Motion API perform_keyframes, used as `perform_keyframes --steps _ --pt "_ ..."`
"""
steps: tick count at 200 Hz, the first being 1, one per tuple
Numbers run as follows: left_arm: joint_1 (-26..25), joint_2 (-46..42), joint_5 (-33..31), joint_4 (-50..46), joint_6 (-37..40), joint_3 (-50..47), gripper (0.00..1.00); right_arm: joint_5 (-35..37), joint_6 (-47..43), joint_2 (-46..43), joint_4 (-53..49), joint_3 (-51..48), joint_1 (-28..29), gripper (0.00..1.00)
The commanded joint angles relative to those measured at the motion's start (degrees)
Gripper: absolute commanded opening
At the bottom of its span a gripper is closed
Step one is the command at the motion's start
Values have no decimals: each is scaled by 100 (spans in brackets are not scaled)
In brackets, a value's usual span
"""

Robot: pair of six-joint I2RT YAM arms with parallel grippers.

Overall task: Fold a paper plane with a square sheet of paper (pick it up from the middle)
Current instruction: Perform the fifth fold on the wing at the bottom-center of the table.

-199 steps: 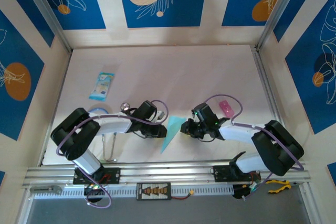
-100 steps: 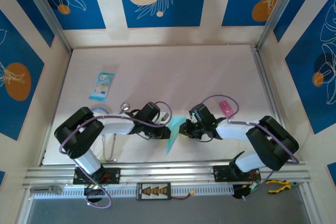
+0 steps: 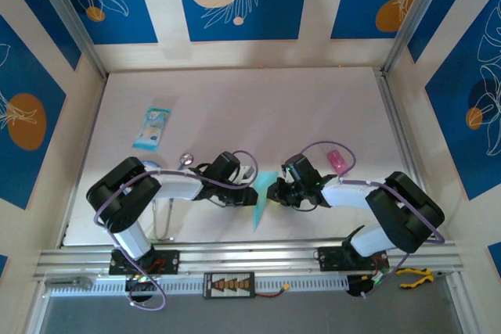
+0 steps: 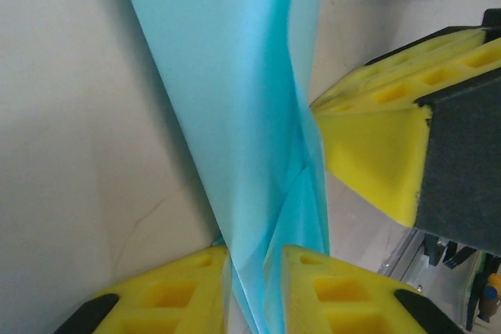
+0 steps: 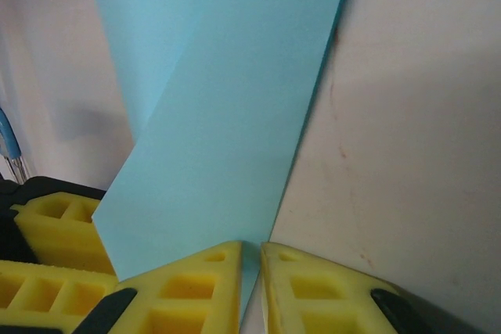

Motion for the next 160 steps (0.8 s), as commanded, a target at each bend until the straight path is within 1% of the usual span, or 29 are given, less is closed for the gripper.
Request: perform_keyframes --steps 1,51,87,113,141,146,160 --pt "-27 72 218 410 -133 -7 21 -199 64 254 277 91 132 16" --pt "-24 77 266 663 -254 -98 12 -235 75 253 299 109 131 16" --pt "-24 -208 -98 282 -123 -116 9 -14 87 -122 -10 81 114 18" --pt "-26 -559 -528 -210 51 -83 9 47 -53 -591 -337 146 122 22" --pt "-24 -760 -720 -364 89 -63 7 -46 -190 -895 -454 305 213 26" --pt "-24 -776 -736 -364 74 -63 7 -58 -203 -910 -450 343 239 31" --pt "-31 -819 -789 -364 48 -70 7 -83 -240 -909 -463 433 331 38"
